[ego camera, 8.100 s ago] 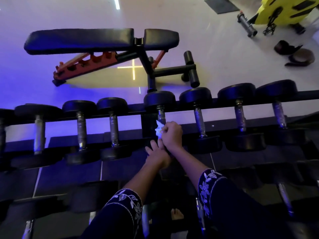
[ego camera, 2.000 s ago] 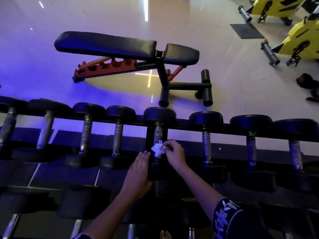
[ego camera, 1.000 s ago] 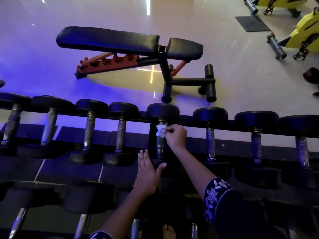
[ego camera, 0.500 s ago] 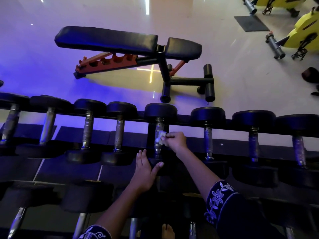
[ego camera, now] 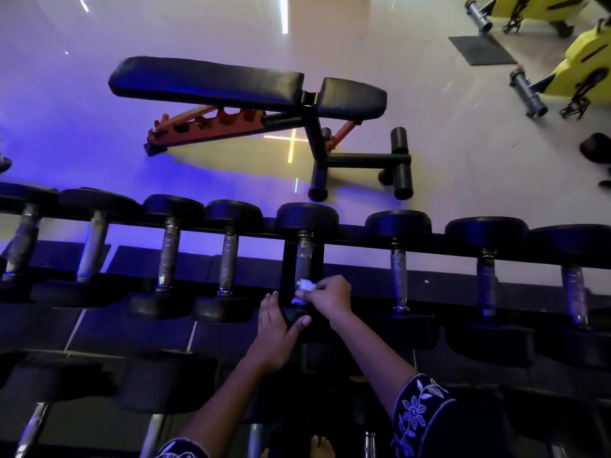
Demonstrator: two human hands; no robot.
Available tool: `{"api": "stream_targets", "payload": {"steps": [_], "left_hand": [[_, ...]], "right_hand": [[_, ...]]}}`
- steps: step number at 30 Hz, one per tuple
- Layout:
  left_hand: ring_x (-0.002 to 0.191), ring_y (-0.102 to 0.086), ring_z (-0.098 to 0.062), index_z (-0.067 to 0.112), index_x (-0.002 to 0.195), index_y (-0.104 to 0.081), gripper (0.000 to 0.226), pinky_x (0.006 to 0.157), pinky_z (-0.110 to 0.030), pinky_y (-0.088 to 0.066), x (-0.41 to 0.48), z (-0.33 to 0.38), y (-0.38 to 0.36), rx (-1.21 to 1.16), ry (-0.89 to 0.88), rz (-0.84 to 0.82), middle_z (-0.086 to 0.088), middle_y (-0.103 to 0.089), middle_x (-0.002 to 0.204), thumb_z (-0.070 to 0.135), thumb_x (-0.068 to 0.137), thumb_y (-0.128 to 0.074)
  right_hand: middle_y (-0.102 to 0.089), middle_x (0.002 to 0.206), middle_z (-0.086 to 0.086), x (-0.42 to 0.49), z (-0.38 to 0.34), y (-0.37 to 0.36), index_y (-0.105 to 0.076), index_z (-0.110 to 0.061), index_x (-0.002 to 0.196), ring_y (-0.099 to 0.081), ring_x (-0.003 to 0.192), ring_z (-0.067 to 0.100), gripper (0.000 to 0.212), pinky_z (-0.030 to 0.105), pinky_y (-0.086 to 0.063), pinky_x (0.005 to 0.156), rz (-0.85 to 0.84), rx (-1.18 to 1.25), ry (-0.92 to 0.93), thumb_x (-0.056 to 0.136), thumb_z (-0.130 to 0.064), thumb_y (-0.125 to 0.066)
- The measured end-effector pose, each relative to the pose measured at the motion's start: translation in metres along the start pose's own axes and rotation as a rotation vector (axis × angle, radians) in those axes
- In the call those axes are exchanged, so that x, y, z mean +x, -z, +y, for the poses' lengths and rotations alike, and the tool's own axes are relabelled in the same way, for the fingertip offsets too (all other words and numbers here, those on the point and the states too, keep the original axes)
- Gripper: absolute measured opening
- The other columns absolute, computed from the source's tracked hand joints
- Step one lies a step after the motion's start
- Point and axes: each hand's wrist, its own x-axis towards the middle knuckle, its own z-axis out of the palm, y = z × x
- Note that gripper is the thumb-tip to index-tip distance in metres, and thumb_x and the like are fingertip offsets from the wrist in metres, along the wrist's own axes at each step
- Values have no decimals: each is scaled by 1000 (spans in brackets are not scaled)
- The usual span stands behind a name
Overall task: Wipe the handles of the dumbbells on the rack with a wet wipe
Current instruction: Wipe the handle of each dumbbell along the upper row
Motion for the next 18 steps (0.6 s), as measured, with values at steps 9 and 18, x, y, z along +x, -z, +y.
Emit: {"api": "stream_targets", "payload": {"steps": [9,18], "left_hand": [[150,3,-20,7,153,1,92,120,-35,-8,-2,2,1,-7,5,-2,-13,3,160,49,92,-53],[149,3,-19,7,153,1,95,119,-33,-7,-3,6,3,6,30,-14,-12,4,161,57,89,-49]], "right_hand": [[-43,50,-2,3,-2,-1,-54,-7,50,-37,47,8,46,24,-29,44,-32,3,-17,54,-37,-90],[-71,72,1,11,-40,7,-75,-13,74,-63,67,10,7,17,-42,56,209,142,253,71,-7,-71]]}}
